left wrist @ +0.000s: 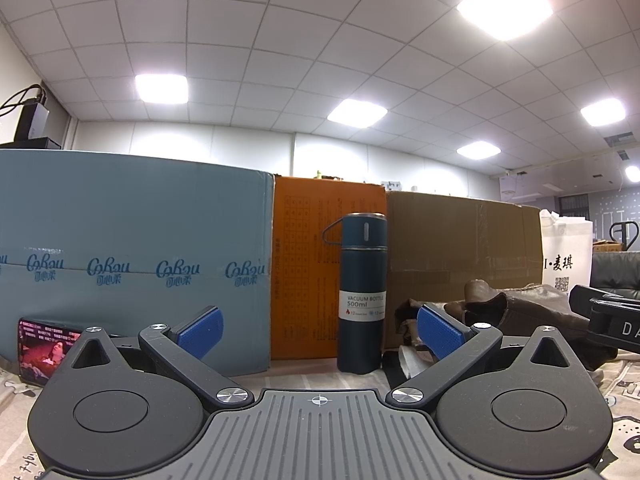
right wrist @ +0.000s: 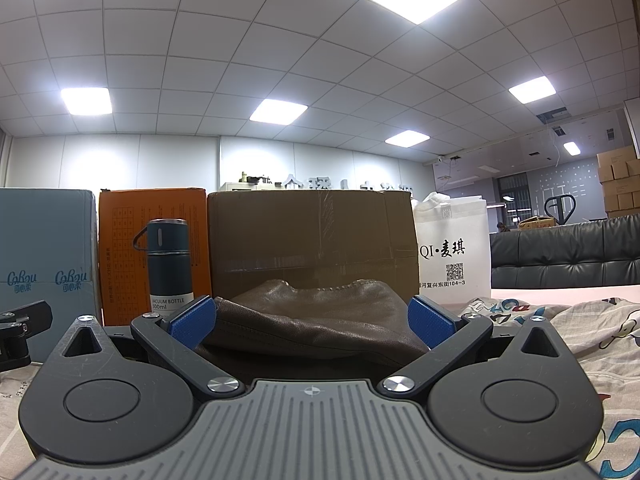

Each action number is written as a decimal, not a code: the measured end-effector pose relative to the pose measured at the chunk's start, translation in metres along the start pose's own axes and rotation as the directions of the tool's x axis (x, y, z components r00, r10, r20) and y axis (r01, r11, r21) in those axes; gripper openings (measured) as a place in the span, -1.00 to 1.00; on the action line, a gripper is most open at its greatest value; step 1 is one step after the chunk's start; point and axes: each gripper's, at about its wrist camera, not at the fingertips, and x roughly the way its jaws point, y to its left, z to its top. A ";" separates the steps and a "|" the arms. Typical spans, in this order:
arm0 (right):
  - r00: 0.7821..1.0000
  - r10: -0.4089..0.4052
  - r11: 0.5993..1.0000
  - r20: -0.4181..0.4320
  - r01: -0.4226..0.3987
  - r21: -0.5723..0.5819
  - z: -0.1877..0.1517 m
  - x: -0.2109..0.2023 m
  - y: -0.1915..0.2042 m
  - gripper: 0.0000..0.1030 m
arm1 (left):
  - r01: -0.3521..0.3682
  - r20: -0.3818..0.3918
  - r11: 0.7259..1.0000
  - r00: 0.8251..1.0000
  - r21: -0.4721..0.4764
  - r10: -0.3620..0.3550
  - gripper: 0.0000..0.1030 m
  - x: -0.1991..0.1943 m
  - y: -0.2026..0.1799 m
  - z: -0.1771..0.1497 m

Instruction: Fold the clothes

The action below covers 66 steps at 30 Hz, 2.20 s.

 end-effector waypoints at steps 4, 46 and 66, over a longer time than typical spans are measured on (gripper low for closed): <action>1.000 0.000 1.000 0.000 0.000 0.000 0.000 0.000 0.000 1.00 | 0.004 -0.003 1.000 1.000 -0.003 -0.004 1.00 0.000 0.001 0.000; 1.000 0.002 1.000 -0.006 -0.002 -0.004 -0.001 0.002 0.000 1.00 | 0.015 -0.002 1.000 1.000 0.001 -0.015 1.00 0.000 0.000 0.000; 1.000 0.003 1.000 -0.006 -0.003 -0.004 -0.001 0.003 0.000 1.00 | 0.022 0.001 1.000 1.000 -0.001 -0.022 1.00 -0.001 0.000 0.000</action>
